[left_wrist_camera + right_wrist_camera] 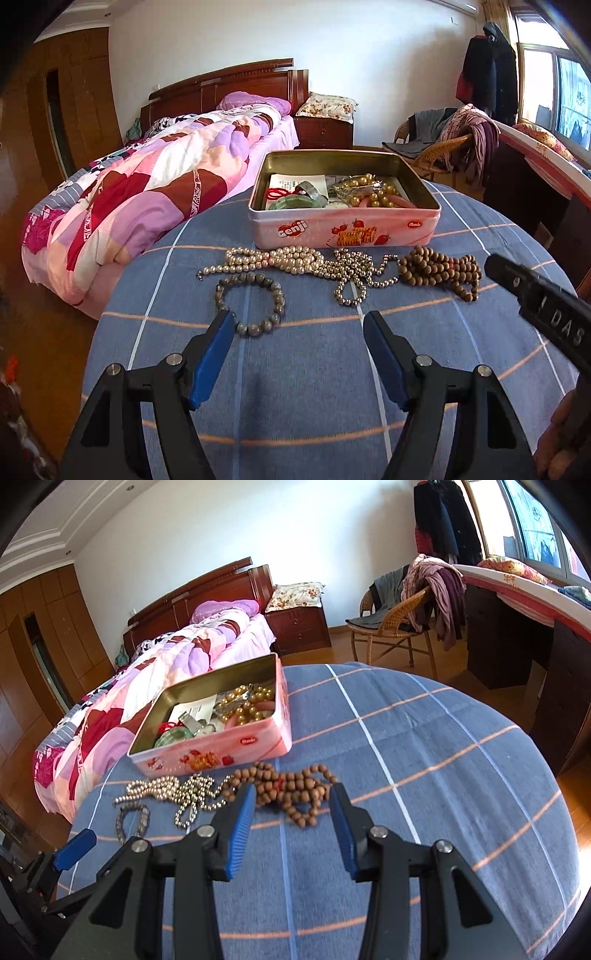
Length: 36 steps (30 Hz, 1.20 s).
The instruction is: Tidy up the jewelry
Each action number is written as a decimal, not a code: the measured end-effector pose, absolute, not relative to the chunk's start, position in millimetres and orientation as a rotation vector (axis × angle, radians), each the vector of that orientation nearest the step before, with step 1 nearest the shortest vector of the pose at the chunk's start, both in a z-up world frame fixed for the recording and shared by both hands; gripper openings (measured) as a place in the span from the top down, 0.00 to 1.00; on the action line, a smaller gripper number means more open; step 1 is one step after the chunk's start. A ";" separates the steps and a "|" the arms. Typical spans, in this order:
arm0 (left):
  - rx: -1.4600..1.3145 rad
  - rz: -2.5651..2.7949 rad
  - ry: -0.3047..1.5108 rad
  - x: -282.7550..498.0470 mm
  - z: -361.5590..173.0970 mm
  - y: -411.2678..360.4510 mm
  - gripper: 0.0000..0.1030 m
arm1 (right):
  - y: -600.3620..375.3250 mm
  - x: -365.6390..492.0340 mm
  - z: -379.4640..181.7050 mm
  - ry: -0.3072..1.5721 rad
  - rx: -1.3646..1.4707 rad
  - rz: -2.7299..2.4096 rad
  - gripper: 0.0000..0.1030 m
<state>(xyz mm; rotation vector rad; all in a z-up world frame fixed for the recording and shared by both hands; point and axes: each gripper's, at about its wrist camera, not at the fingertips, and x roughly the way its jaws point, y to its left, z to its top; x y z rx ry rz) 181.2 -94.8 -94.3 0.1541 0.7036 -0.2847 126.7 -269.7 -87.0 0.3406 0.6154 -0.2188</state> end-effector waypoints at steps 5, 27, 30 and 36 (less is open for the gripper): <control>0.144 -0.279 0.701 174.5 -92.0 -89.1 0.30 | -264.0 117.8 -92.8 0.634 0.325 -0.213 0.56; 0.109 -0.269 0.787 164.0 -100.3 -60.5 0.30 | -270.1 106.8 -91.0 0.675 0.315 -0.140 0.43; 0.062 -0.252 0.817 171.5 -101.6 -47.5 0.30 | -275.9 118.8 -83.6 0.681 0.272 -0.107 0.43; 0.041 -0.213 0.824 181.2 -101.8 -31.0 0.30 | -271.7 166.8 -77.5 0.724 0.113 -0.019 0.43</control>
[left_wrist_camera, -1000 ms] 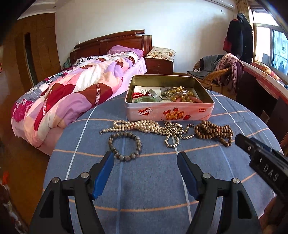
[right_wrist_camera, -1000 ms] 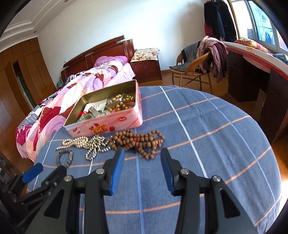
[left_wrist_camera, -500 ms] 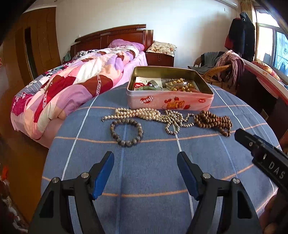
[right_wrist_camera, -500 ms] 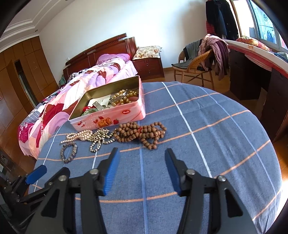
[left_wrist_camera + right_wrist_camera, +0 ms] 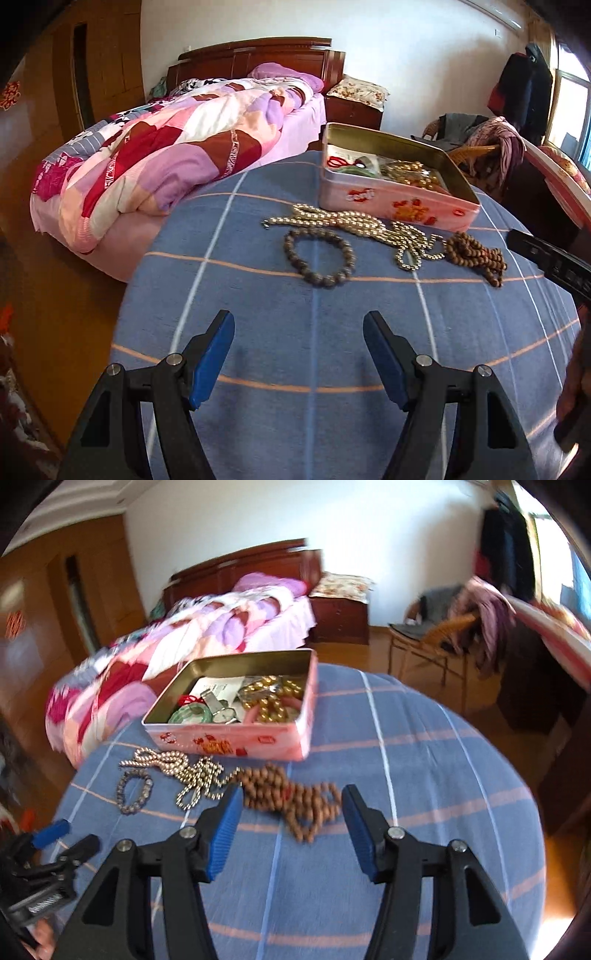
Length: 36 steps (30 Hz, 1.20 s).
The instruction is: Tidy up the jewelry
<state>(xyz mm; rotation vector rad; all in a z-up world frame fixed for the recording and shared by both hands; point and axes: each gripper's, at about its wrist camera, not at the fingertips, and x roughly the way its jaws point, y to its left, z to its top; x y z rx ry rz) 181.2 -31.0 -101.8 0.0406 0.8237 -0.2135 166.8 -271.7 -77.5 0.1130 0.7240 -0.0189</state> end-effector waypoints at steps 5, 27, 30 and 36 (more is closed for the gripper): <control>0.029 -0.198 0.829 187.9 -102.5 -17.3 0.30 | -268.0 206.5 -103.5 0.862 0.060 0.077 0.43; 0.075 -0.185 0.925 257.8 -123.4 -51.5 0.49 | -265.2 186.8 -109.6 0.891 0.138 0.151 0.80; 0.088 -0.220 0.903 252.5 -123.2 -54.8 0.62 | -270.1 179.6 -111.0 0.860 0.287 0.184 0.80; 0.000 -0.304 0.905 252.6 -120.4 -46.1 0.93 | -270.7 167.4 -109.6 0.782 0.491 0.246 0.80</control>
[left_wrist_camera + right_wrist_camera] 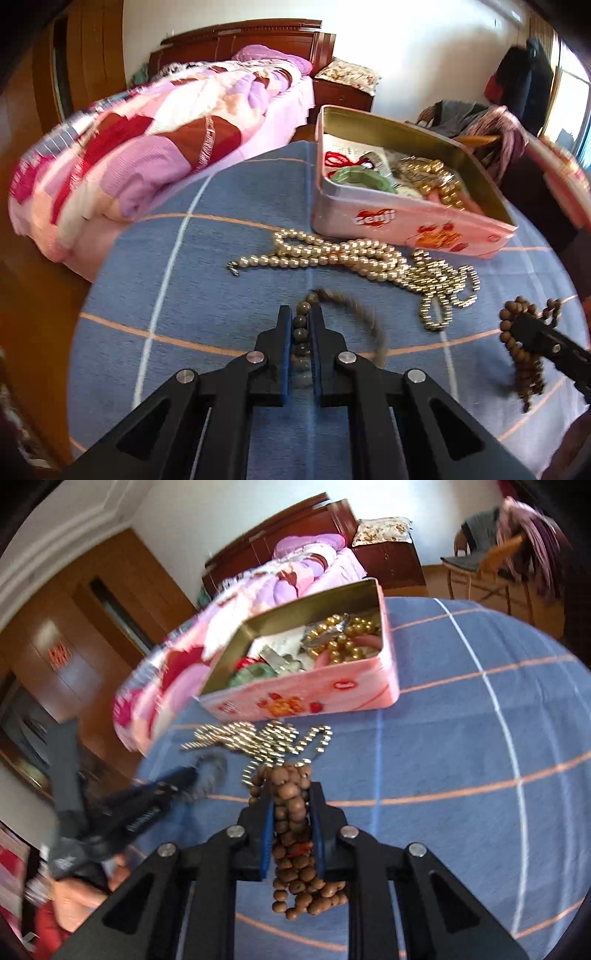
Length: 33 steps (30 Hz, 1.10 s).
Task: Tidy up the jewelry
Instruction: 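Grasp the dark grey bead bracelet with the left tool while the right tool grasps the wooden beads, then carry both bracelets over the pink tin and open both tools to drop them in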
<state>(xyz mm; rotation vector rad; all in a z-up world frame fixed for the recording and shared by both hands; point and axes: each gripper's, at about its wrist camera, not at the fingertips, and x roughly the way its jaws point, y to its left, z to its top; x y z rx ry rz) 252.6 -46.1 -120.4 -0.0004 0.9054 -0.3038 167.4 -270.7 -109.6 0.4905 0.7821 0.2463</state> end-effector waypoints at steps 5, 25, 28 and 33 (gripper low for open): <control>-0.104 -0.372 0.868 236.6 -109.0 -38.5 0.93 | -269.4 160.9 -108.2 0.763 0.506 0.222 0.80; -0.048 -0.521 0.645 157.2 -45.2 -50.5 0.92 | -258.6 113.9 -58.6 0.600 0.482 0.150 0.80; -0.037 -0.523 0.631 151.3 -39.6 -52.3 0.93 | -258.8 109.0 -55.4 0.584 0.486 0.136 0.80; -0.036 -0.530 0.626 144.1 -38.3 -52.8 0.92 | -252.8 103.9 -49.0 0.566 0.441 0.111 0.80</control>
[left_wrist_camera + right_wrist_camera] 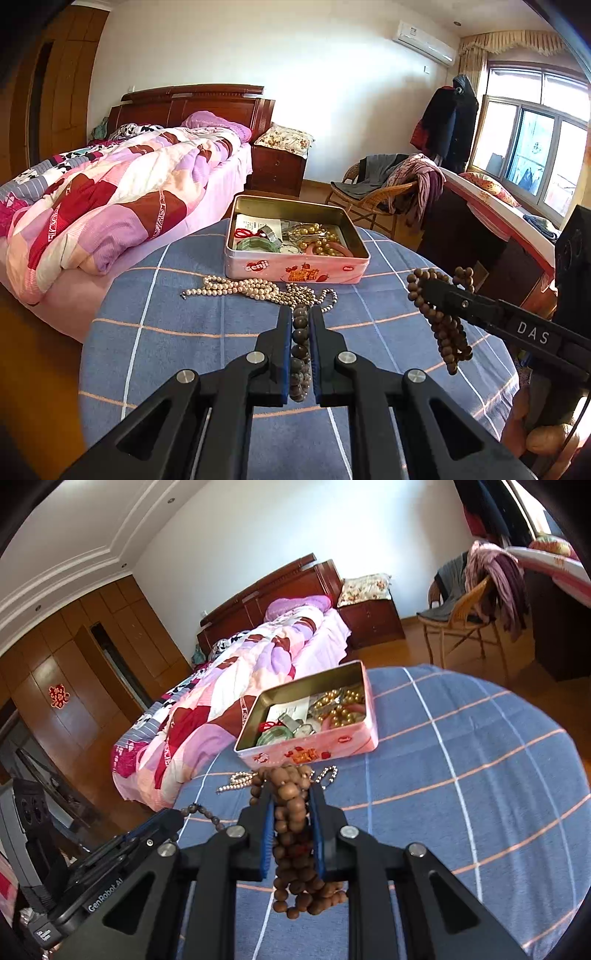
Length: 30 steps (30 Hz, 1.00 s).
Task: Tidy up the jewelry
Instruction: 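Carry both bracelets over the pink tin and open both tools to drop them in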
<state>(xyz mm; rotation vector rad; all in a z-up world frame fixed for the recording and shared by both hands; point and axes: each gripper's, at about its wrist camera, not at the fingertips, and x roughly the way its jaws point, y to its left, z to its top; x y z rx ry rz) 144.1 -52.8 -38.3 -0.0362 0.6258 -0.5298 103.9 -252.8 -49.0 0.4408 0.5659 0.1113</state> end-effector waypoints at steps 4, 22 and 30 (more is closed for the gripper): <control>-0.030 -0.541 0.624 141.0 -38.3 -55.2 0.93 | -248.9 102.4 -45.0 0.556 0.408 0.090 0.80; -0.023 -0.520 0.591 179.4 -28.0 -69.8 0.92 | -243.4 136.0 -30.0 0.509 0.304 0.039 0.80; -0.029 -0.508 0.585 208.4 -30.9 -81.9 0.92 | -246.9 156.1 -30.3 0.482 0.297 0.003 0.80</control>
